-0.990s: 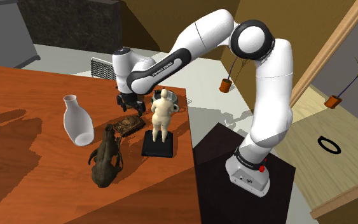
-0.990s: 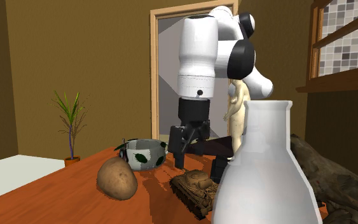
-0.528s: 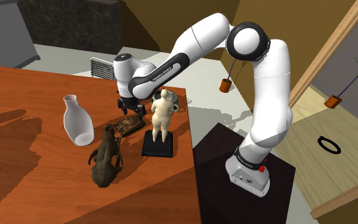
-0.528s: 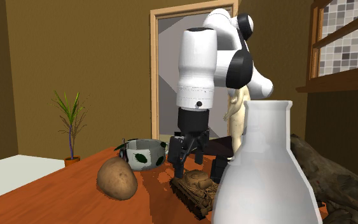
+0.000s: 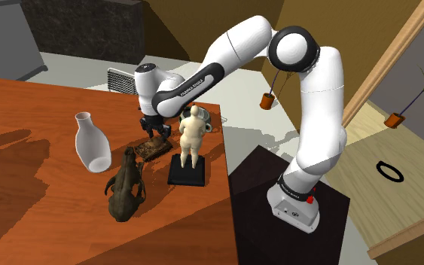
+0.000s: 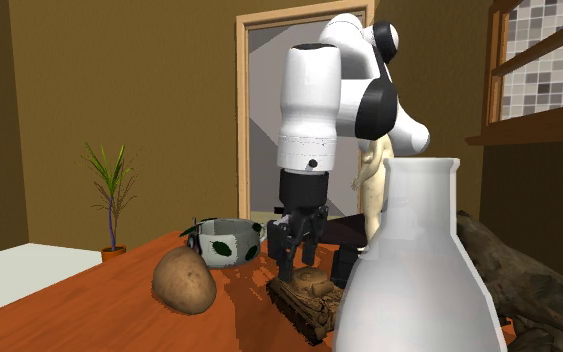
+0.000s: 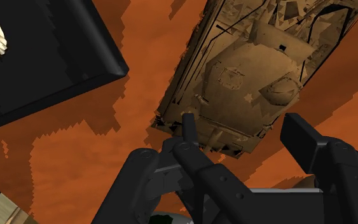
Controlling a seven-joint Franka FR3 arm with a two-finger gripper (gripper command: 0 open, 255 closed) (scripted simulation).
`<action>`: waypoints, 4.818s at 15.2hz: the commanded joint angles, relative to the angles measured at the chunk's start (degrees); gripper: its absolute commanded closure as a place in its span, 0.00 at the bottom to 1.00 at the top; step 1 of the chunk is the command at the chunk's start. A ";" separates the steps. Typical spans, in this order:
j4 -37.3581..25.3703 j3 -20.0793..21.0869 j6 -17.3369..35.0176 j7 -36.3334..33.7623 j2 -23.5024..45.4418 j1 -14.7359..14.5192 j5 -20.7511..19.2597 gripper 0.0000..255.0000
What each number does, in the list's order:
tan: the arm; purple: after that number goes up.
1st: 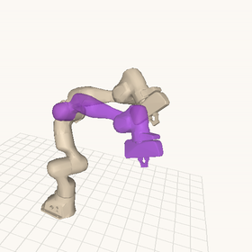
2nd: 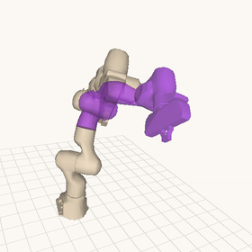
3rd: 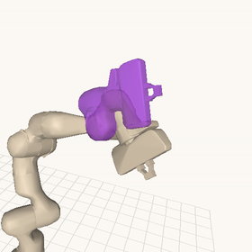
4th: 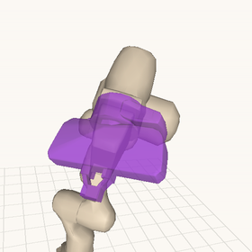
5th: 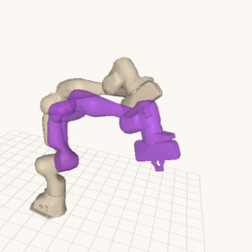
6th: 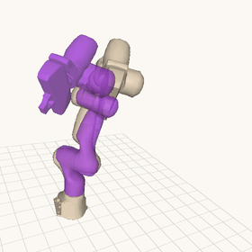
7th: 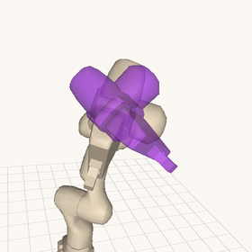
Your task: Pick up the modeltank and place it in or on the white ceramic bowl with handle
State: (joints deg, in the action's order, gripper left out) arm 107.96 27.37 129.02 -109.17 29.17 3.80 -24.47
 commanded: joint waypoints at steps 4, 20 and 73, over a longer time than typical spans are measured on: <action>0.02 0.03 -0.01 0.00 0.01 -0.03 0.02 1.00; -2.05 2.61 -7.65 3.49 -6.51 1.74 4.67 1.00; 3.18 -6.08 -7.31 34.73 -17.30 21.17 11.95 1.00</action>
State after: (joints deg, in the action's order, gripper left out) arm 110.65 21.36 120.93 -74.30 11.63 24.95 -12.32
